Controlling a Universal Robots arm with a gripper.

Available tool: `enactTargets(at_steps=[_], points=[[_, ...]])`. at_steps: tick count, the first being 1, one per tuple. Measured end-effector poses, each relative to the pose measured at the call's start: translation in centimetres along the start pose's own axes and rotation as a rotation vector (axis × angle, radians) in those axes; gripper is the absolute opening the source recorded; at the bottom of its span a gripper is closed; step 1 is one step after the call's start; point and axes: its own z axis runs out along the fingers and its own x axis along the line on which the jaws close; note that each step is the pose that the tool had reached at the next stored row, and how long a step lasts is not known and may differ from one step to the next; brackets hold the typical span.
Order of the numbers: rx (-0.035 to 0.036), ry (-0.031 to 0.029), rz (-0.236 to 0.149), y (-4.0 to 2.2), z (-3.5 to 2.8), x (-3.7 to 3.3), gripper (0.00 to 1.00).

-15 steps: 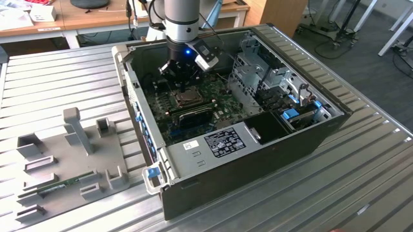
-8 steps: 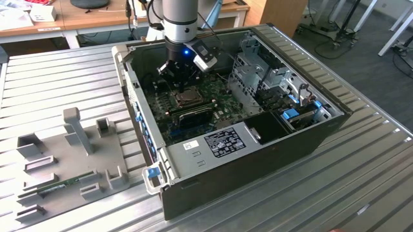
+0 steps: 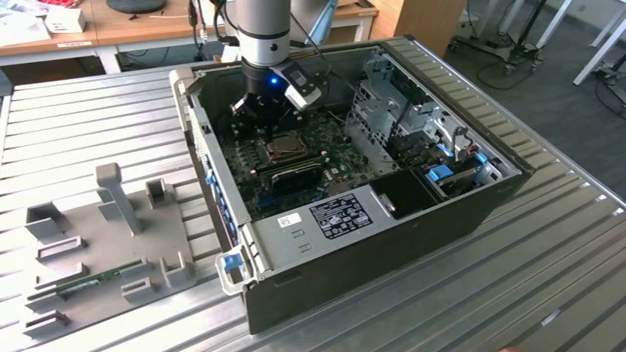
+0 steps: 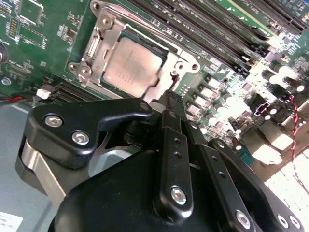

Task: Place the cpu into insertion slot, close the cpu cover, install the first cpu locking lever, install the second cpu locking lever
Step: 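Install the first cpu locking lever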

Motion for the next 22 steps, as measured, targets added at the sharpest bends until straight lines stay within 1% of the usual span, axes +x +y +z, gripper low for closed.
enactTargets(at_steps=[15,19,22], points=[[0.0001,0.0000,0.000,-0.01,-0.01,0.35,0.11],[0.0001,-0.0017,0.000,0.00,-0.02,0.51,0.11],[0.0000,-0.0019,0.000,0.00,-0.02,0.52,0.11]])
